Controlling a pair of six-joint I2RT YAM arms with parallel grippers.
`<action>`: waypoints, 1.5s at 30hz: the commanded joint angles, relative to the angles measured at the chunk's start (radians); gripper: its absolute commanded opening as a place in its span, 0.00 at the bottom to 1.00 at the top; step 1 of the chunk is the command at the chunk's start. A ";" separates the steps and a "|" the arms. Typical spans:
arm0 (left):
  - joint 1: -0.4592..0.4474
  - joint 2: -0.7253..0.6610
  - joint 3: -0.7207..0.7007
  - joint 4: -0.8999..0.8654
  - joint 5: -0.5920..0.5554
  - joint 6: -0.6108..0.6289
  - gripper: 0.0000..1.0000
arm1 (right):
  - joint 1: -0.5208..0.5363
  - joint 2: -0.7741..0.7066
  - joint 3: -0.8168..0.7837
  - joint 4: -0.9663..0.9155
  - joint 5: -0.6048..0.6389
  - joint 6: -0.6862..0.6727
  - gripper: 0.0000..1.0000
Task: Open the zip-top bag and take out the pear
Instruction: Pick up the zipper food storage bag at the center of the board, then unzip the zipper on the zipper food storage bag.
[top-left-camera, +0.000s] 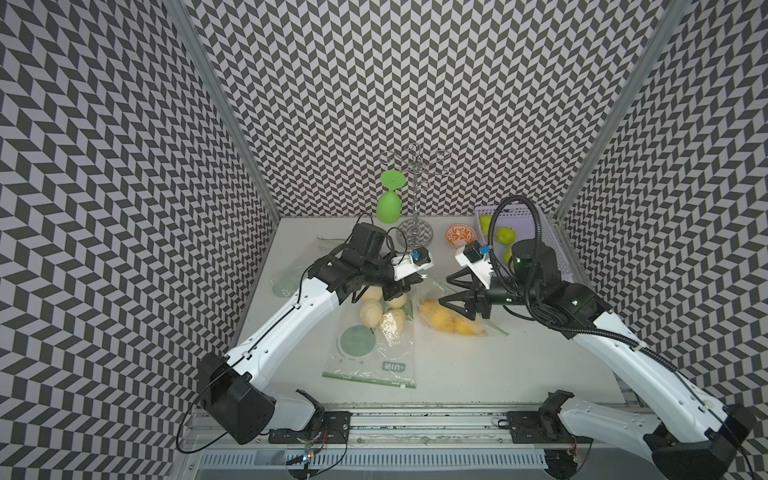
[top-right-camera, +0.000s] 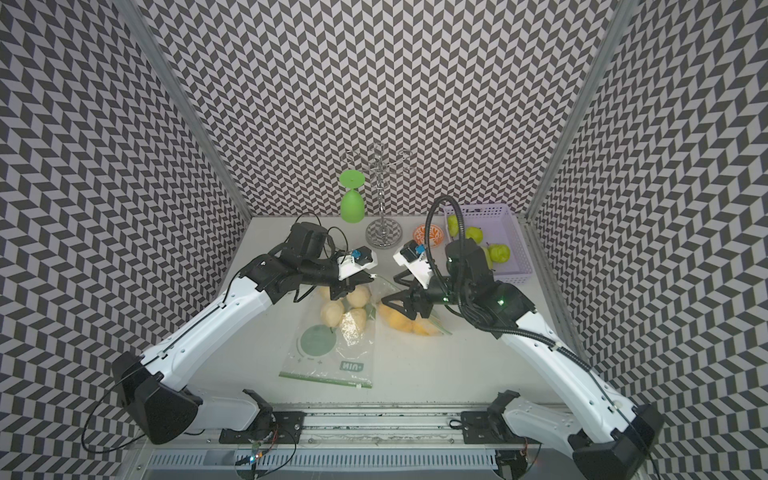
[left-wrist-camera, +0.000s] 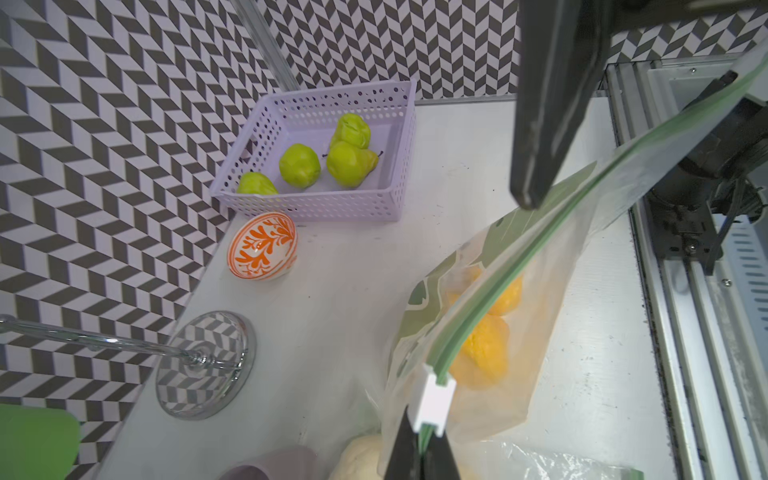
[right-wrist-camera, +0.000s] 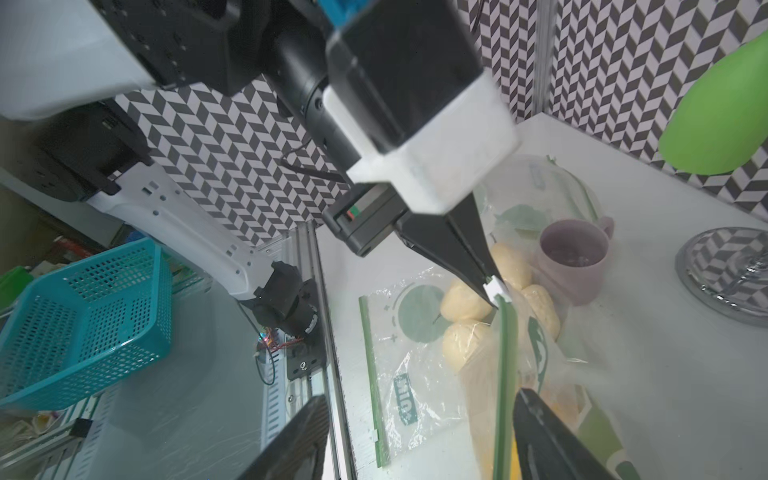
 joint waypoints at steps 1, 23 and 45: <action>-0.015 0.024 0.060 -0.108 0.035 -0.062 0.00 | 0.005 -0.038 -0.028 0.166 -0.055 -0.012 0.70; -0.018 0.057 0.118 -0.166 0.151 -0.102 0.00 | 0.006 0.036 -0.105 0.362 -0.100 -0.090 0.55; -0.017 0.058 0.135 -0.169 0.155 -0.100 0.00 | 0.017 0.092 -0.117 0.395 -0.038 -0.114 0.30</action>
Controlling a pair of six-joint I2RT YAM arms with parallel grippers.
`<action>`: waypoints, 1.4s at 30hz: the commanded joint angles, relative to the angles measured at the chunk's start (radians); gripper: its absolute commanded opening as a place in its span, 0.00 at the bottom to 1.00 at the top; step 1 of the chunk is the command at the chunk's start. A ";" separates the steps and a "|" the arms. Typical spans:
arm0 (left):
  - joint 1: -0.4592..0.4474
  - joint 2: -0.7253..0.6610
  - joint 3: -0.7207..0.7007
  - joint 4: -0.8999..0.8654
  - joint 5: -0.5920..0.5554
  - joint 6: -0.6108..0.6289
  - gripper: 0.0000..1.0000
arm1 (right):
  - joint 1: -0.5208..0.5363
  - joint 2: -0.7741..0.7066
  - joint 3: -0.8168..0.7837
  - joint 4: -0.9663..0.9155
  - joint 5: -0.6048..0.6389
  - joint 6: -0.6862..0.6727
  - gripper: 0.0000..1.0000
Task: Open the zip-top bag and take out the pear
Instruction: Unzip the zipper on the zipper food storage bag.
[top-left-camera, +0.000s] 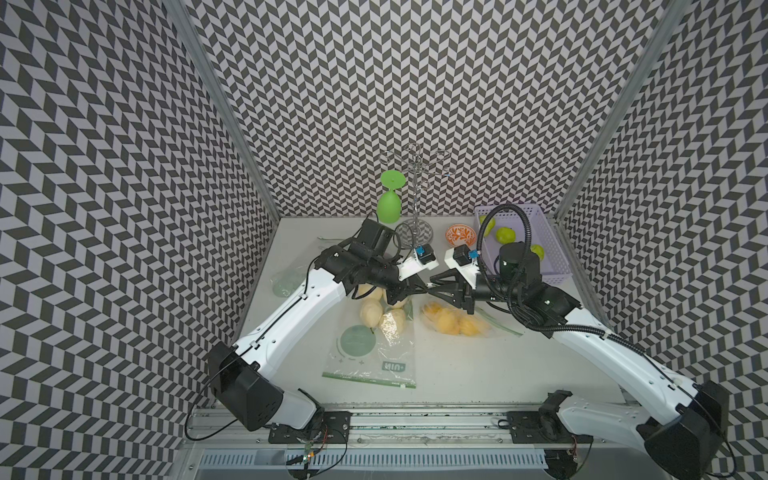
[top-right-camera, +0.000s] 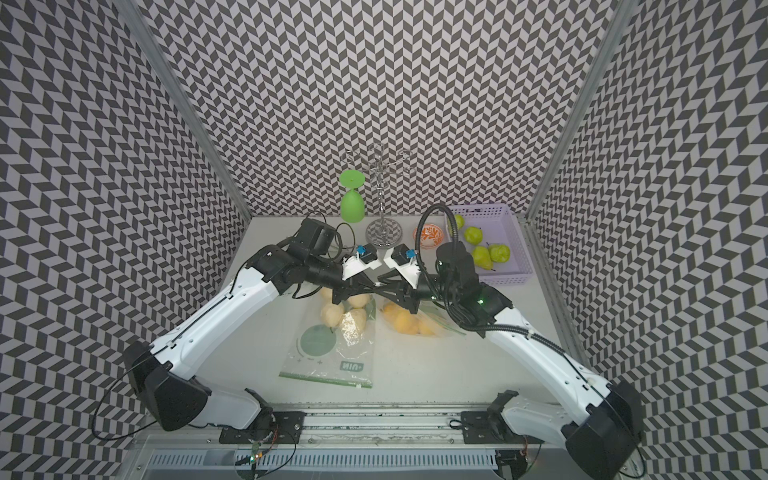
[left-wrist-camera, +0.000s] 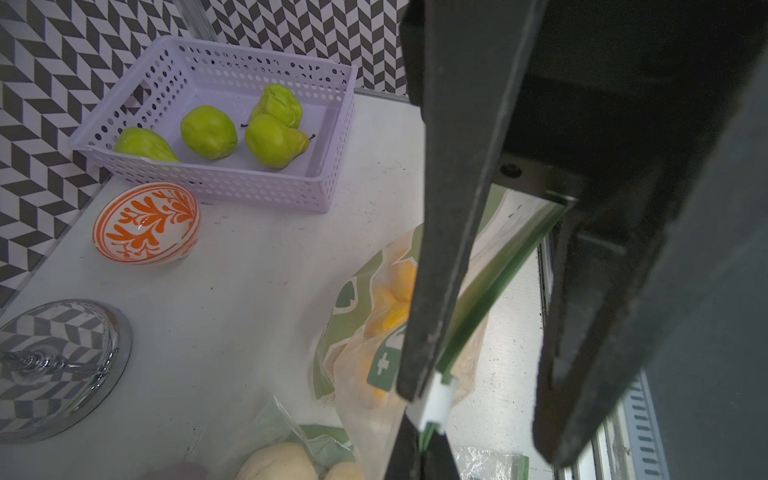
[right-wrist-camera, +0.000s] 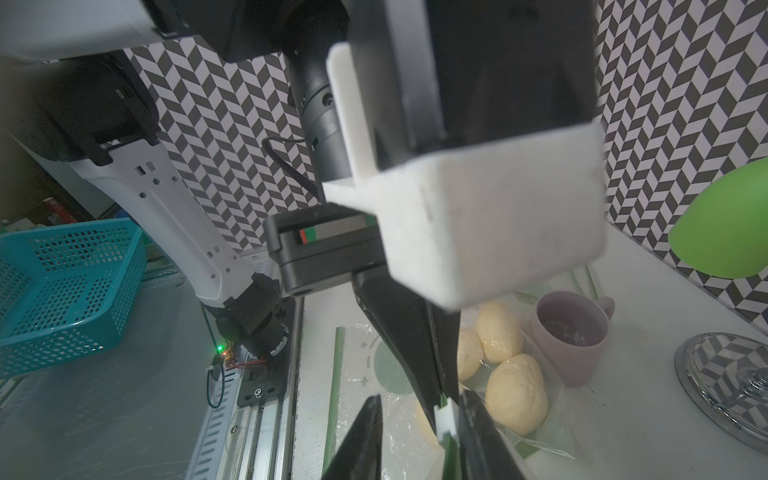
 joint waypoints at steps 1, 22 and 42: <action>-0.005 0.003 0.042 -0.006 0.024 -0.006 0.00 | 0.008 0.017 -0.007 0.047 0.009 -0.029 0.30; -0.002 -0.009 0.068 -0.016 0.026 -0.009 0.00 | 0.008 0.010 -0.006 0.042 0.065 -0.030 0.00; 0.193 -0.060 0.131 0.158 -0.120 -0.132 0.00 | 0.007 -0.245 -0.144 -0.132 0.414 0.112 0.00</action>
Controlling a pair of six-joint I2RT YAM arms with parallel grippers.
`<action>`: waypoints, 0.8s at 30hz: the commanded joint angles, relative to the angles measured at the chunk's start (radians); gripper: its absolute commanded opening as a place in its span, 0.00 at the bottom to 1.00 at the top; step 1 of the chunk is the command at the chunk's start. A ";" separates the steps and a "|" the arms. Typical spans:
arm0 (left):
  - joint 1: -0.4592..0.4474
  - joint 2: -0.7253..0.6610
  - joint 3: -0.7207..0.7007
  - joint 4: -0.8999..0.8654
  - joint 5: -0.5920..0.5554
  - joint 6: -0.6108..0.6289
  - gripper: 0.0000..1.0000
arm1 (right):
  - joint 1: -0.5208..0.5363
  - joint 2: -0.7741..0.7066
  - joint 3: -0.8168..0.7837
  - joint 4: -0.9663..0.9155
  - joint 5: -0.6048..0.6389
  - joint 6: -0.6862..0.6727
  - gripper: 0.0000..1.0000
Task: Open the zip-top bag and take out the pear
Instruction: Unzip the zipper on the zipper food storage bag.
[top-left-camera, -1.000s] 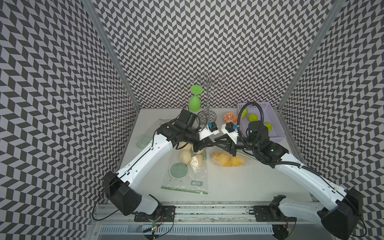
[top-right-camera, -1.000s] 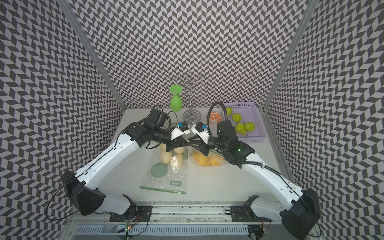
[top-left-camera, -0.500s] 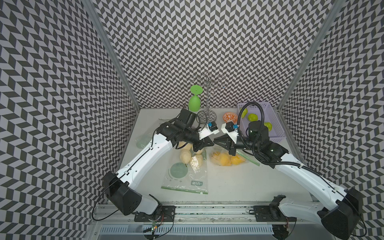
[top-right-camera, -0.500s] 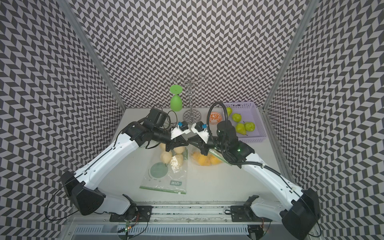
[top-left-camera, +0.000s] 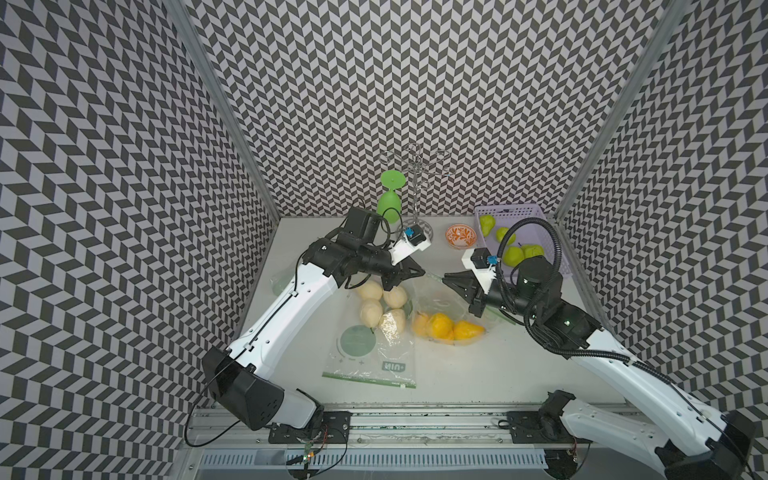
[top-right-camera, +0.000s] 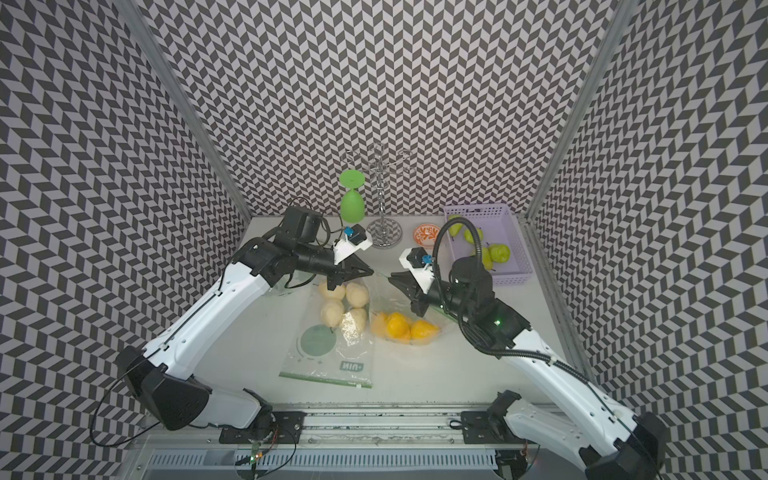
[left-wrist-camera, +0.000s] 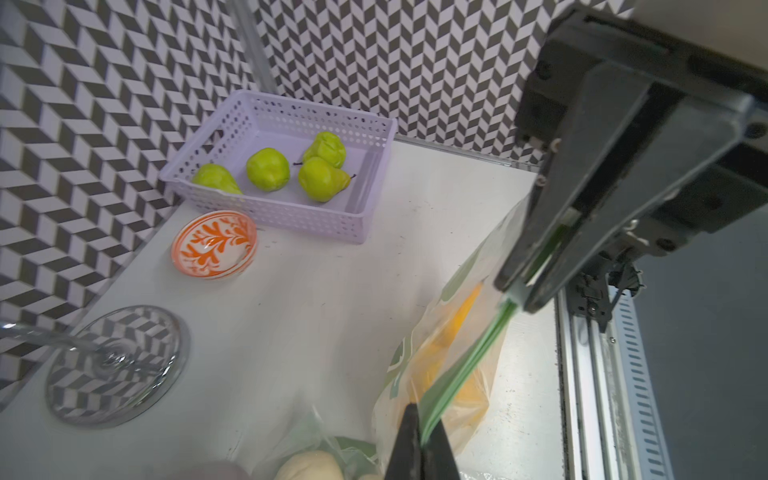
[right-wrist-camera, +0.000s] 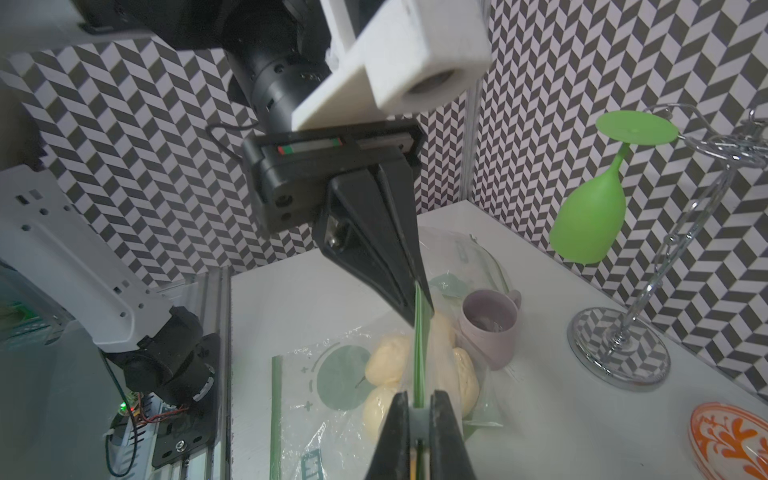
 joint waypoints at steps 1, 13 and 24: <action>0.090 -0.057 0.054 0.115 -0.126 -0.062 0.00 | -0.010 -0.051 -0.033 -0.149 0.112 0.072 0.00; 0.141 -0.086 -0.030 0.201 -0.123 -0.098 0.00 | -0.010 -0.226 -0.087 -0.314 0.433 0.341 0.00; -0.056 -0.089 -0.136 0.283 -0.151 -0.052 0.00 | -0.010 -0.232 -0.027 -0.245 0.373 0.379 0.45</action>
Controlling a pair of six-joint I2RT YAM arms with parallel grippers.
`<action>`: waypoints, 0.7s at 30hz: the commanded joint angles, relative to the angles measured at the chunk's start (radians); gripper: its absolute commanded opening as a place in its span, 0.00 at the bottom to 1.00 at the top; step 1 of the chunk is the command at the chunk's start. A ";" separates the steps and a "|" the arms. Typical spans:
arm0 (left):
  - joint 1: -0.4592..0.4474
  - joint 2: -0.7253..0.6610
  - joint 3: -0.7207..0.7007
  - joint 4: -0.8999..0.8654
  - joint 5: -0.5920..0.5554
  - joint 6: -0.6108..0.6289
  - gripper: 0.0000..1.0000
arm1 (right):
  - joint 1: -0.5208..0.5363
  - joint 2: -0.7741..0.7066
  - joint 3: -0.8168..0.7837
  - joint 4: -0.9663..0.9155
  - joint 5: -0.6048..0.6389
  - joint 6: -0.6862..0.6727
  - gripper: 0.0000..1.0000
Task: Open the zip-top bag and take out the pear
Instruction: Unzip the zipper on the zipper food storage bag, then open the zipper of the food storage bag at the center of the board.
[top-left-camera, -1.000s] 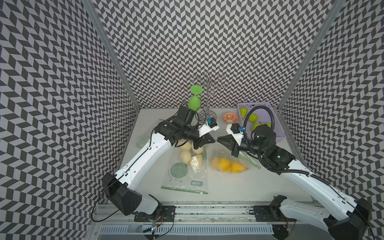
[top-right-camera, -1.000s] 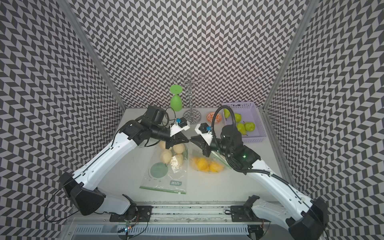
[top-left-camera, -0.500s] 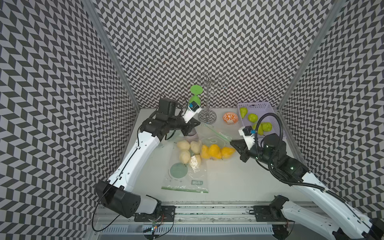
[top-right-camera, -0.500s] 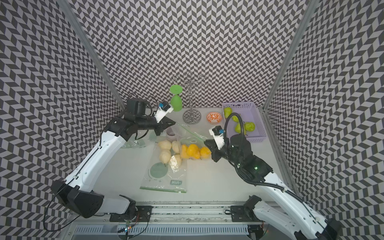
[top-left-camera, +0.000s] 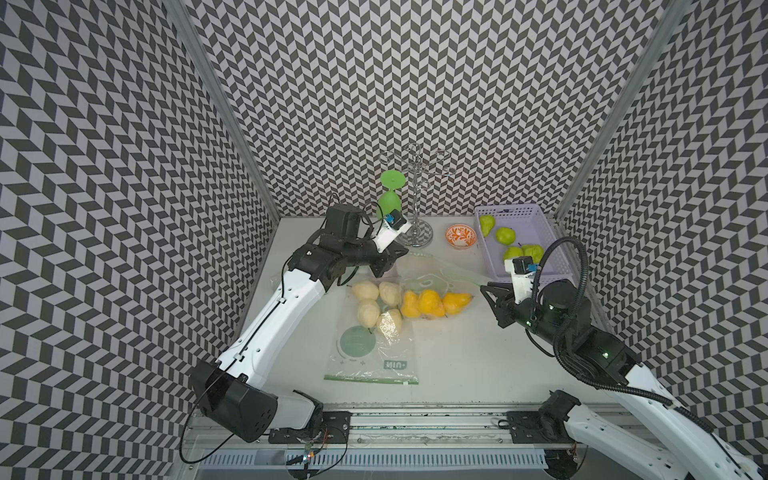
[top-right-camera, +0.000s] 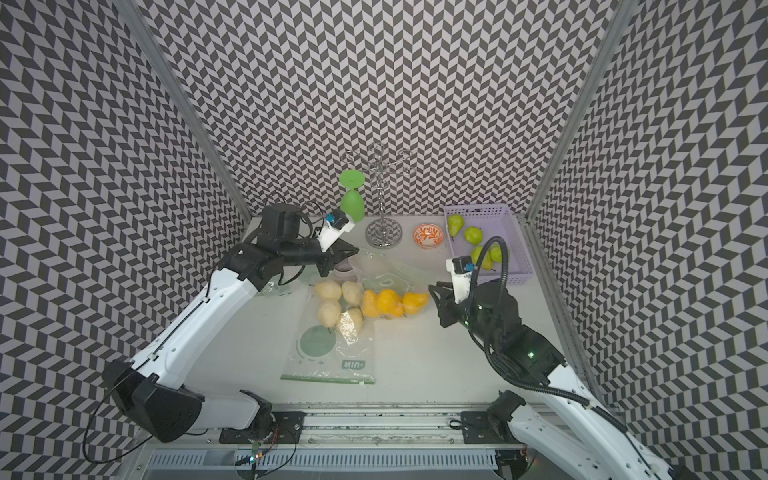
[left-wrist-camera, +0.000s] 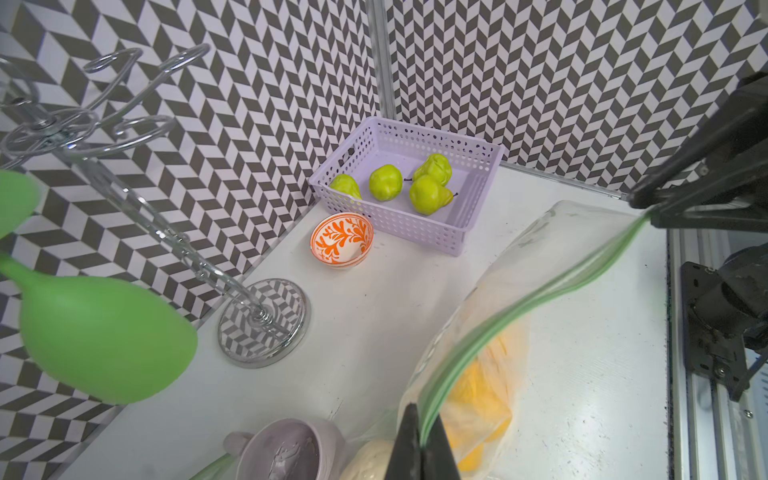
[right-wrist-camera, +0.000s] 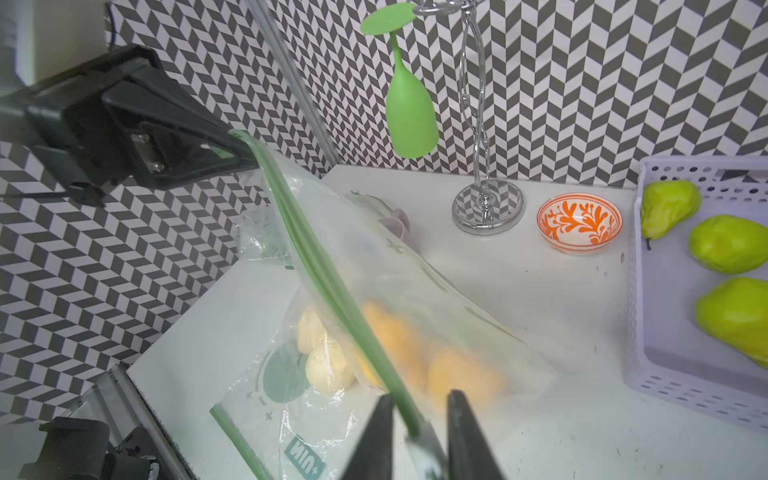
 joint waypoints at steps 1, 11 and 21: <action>-0.083 -0.018 -0.031 0.071 -0.023 0.026 0.00 | -0.005 0.000 0.067 0.025 -0.031 0.028 0.49; -0.143 0.004 -0.048 0.046 -0.044 0.062 0.00 | -0.004 0.202 0.283 -0.171 -0.124 -0.080 0.55; -0.143 0.002 -0.049 0.028 -0.056 0.077 0.00 | -0.004 0.186 0.249 -0.143 -0.242 -0.097 0.54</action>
